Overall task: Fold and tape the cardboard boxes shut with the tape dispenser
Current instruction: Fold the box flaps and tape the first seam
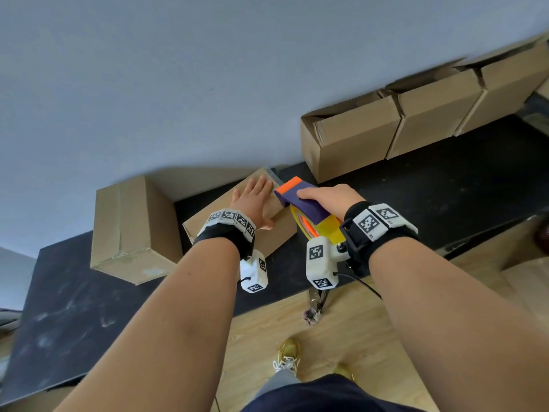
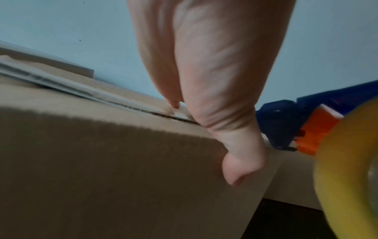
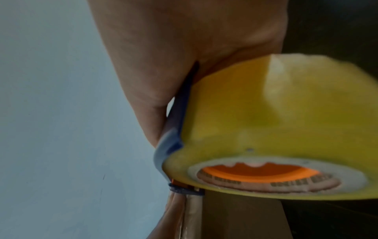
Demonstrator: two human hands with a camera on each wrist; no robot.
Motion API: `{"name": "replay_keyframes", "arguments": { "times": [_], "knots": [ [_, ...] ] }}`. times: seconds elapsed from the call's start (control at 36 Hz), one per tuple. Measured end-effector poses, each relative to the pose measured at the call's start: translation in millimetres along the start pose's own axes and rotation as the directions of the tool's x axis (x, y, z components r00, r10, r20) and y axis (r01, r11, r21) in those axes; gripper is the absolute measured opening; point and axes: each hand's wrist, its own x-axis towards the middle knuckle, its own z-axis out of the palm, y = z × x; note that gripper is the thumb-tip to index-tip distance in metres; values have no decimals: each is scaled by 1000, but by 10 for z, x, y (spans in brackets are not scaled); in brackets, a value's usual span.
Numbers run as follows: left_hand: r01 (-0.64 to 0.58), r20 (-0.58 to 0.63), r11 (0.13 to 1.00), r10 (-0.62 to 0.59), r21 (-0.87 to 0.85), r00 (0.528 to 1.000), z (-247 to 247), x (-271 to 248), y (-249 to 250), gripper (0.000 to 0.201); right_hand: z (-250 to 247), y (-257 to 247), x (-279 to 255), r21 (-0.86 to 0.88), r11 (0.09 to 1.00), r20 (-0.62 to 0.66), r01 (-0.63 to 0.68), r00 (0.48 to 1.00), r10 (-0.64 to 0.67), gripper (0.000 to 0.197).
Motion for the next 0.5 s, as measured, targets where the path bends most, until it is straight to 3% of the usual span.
{"name": "replay_keyframes", "arguments": {
  "times": [0.5],
  "knots": [
    [36,-8,999,-37,-41,999,9,13,24,108,-322,407,-102,-81,994,97,-68,992,76,45]
  ]
}}
